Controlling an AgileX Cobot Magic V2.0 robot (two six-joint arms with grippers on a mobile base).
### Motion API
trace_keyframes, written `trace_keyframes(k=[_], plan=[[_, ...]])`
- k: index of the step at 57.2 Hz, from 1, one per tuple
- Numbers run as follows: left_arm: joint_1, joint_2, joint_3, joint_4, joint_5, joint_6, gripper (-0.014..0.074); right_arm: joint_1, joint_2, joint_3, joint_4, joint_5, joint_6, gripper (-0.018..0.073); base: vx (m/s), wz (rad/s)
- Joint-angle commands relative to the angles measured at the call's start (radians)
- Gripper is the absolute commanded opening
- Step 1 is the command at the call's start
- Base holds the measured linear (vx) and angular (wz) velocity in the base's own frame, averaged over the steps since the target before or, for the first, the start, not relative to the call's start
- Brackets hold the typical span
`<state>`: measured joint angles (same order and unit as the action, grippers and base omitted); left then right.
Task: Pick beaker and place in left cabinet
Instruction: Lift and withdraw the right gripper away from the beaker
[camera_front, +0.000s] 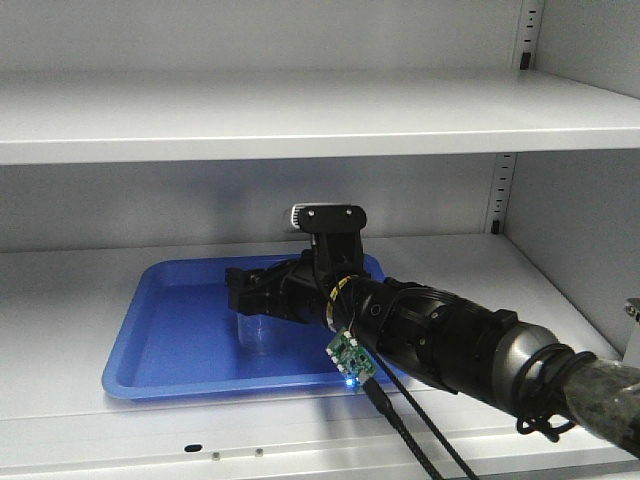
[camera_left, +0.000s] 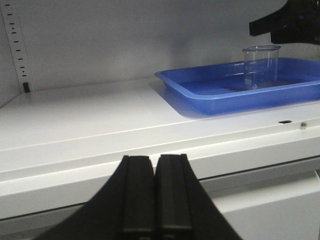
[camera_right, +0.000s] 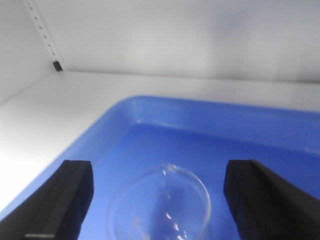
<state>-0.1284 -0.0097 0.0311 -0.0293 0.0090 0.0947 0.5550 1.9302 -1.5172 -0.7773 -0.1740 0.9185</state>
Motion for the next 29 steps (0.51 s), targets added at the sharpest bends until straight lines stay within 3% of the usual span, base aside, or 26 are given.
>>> trace_keyframes(k=[1,14,29], plan=[[-0.002,-0.019,0.016,-0.007,-0.084,-0.003,0.0001,-0.003,-0.094,-0.027,-0.045,-0.062,-0.003,0.0595,0.0,0.0],[-0.002,-0.019,0.016,-0.007,-0.084,-0.003,0.0001,-0.003,-0.159,-0.013,-0.123,-0.037,0.072,0.0591,0.0,0.0],[-0.002,-0.019,0.016,-0.007,-0.084,-0.003,0.0001,-0.003,-0.368,0.247,-0.147,-0.077,0.069,0.0577,0.0,0.0]])
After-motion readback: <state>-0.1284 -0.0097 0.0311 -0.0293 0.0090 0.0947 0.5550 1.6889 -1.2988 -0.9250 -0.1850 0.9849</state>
